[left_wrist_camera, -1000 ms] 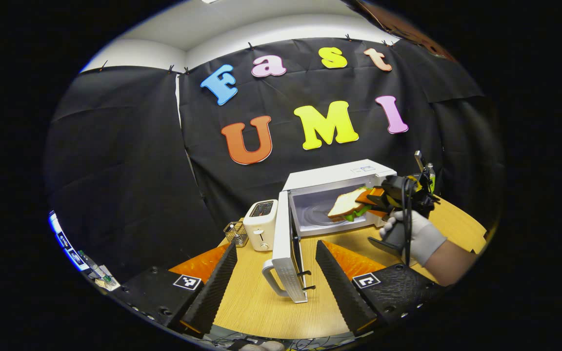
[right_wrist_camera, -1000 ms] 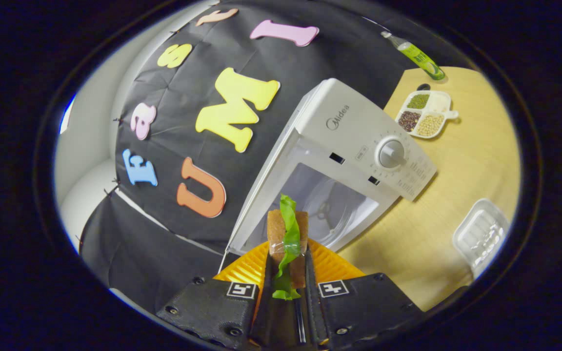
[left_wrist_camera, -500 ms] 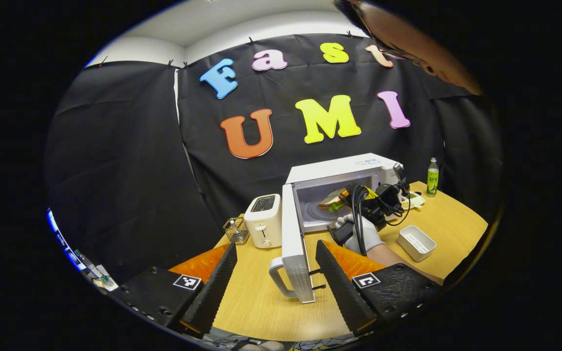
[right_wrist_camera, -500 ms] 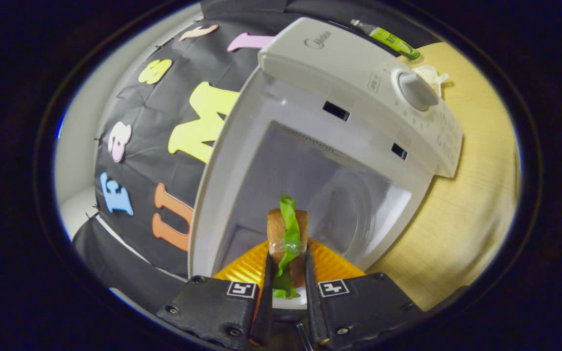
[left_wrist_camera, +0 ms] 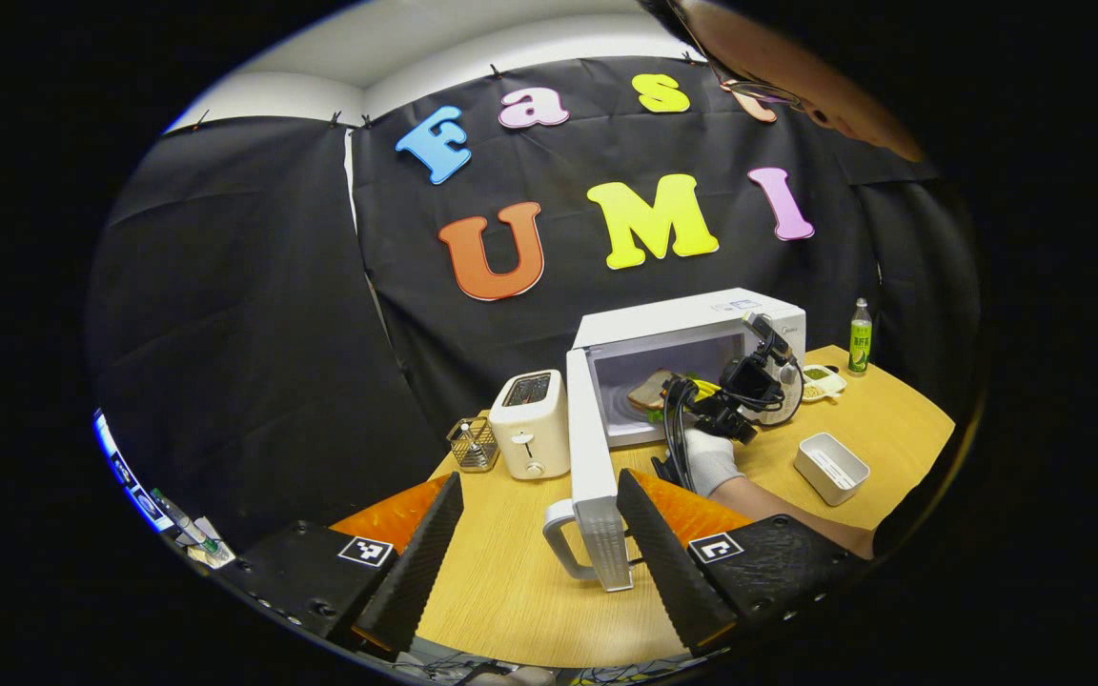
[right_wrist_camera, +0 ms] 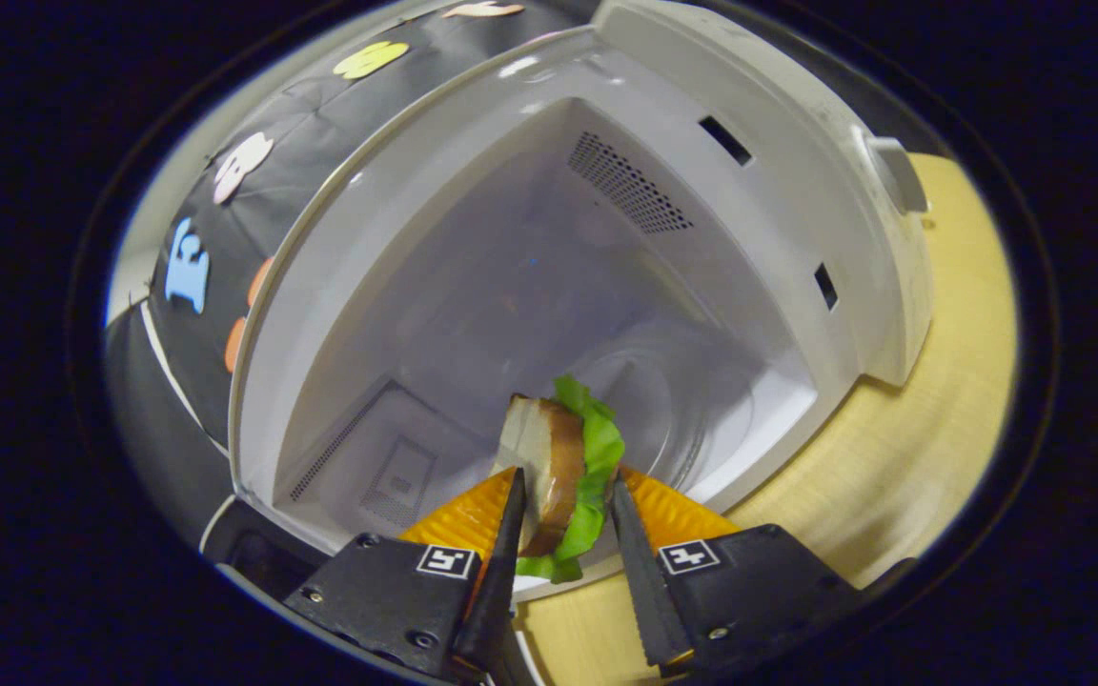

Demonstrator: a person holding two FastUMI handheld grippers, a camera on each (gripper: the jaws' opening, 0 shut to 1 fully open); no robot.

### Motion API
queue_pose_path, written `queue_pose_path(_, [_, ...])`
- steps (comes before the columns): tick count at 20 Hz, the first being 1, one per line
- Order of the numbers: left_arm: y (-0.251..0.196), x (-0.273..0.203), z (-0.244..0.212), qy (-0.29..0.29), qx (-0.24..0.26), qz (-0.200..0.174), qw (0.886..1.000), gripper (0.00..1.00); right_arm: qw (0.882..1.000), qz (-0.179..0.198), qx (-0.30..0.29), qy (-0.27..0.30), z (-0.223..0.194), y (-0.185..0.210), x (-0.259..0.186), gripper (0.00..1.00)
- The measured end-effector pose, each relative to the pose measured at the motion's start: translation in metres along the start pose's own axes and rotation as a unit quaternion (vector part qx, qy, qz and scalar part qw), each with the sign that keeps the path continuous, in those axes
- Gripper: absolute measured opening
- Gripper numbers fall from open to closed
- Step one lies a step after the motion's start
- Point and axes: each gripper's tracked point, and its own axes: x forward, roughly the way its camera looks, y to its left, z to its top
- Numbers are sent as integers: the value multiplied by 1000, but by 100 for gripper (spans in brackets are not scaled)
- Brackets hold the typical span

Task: Open the microwave oven with the left hand, put the food in, and close the microwave oven.

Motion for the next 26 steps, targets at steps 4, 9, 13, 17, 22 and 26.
queue_pose_path(4, [0, -3, 2, -4, 2, 2, 1000, 97, 996, -15, -78, -28, 22, -8, -19, 77])
queue_pose_path(9, [-1, -11, 7, -11, -6, 0, 1000, 97, 991, -1, -133, -30, 51, -5, -58, 91])
queue_pose_path(13, [-4, -15, 18, -23, -7, -8, 1000, 96, 983, 20, -181, -32, 94, 2, -108, 91])
queue_pose_path(17, [-8, -18, 32, -39, -16, -23, 999, 96, 968, 57, -244, -31, 150, 8, -175, 91])
queue_pose_path(22, [-8, -21, 40, -50, -23, -40, 998, 96, 941, 58, -329, -51, 231, -10, -252, 100])
queue_pose_path(26, [-6, -21, 52, -71, -21, -38, 997, 95, 933, 36, -353, -56, 285, -41, -310, 91])
